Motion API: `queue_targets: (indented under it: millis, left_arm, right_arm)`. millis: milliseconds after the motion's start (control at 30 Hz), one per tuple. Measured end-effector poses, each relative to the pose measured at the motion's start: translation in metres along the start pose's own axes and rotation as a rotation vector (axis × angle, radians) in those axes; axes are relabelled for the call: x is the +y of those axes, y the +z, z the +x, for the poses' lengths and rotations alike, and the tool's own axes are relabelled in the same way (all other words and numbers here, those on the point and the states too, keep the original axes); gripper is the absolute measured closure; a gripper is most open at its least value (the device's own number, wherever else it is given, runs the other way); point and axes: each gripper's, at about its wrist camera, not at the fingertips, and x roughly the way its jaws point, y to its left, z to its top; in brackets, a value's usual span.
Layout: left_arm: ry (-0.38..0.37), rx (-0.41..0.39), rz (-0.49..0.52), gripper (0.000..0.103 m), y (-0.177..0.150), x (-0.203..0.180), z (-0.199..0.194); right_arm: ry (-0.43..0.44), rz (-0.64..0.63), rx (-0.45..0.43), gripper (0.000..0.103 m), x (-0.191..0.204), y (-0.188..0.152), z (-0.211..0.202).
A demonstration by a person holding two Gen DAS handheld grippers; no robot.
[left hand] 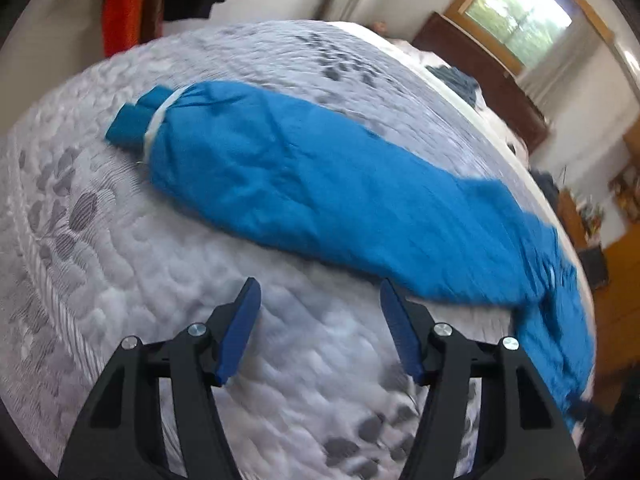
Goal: Fold large clothes
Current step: 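Grasp the other sleeve's cuff with the left tool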
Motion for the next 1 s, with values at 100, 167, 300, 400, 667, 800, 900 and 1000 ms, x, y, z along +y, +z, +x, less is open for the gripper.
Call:
queue_targets:
  millis: [100, 167, 300, 400, 667, 800, 900, 1000]
  left_arm:
    - [-0.045, -0.011, -0.047, 0.045, 0.012, 0.010, 0.008]
    - [-0.056, -0.026, -0.076, 0.047, 0.021, 0.015, 0.011]
    - [-0.063, -0.042, -0.113, 0.052, 0.035, 0.020, 0.019]
    - [-0.036, -0.060, -0.138, 0.064, 0.044, 0.023, 0.026]
    - [0.016, -0.157, -0.122, 0.099, 0.051, 0.009, 0.006]
    - [0.007, -0.239, -0.038, 0.101, 0.050, -0.024, -0.019]
    - [-0.030, -0.277, 0.033, 0.101, 0.048, -0.056, -0.037]
    - [-0.078, -0.287, 0.110, 0.101, 0.042, -0.095, -0.048]
  right_arm:
    - [-0.008, 0.003, 0.007, 0.040, 0.000, 0.000, 0.007]
    - [-0.014, 0.001, 0.007, 0.039, 0.002, 0.002, 0.012]
    - [-0.019, -0.003, 0.006, 0.039, 0.002, 0.002, 0.017]
    - [-0.015, 0.001, 0.011, 0.039, 0.000, 0.002, 0.020]
    - [-0.005, 0.007, 0.008, 0.039, -0.001, 0.000, 0.019]
    - [0.003, 0.014, -0.005, 0.039, -0.004, -0.002, 0.012]
    - [0.005, 0.026, -0.023, 0.039, -0.009, -0.005, 0.004]
    - [-0.018, 0.041, -0.050, 0.039, -0.018, -0.008, -0.007]
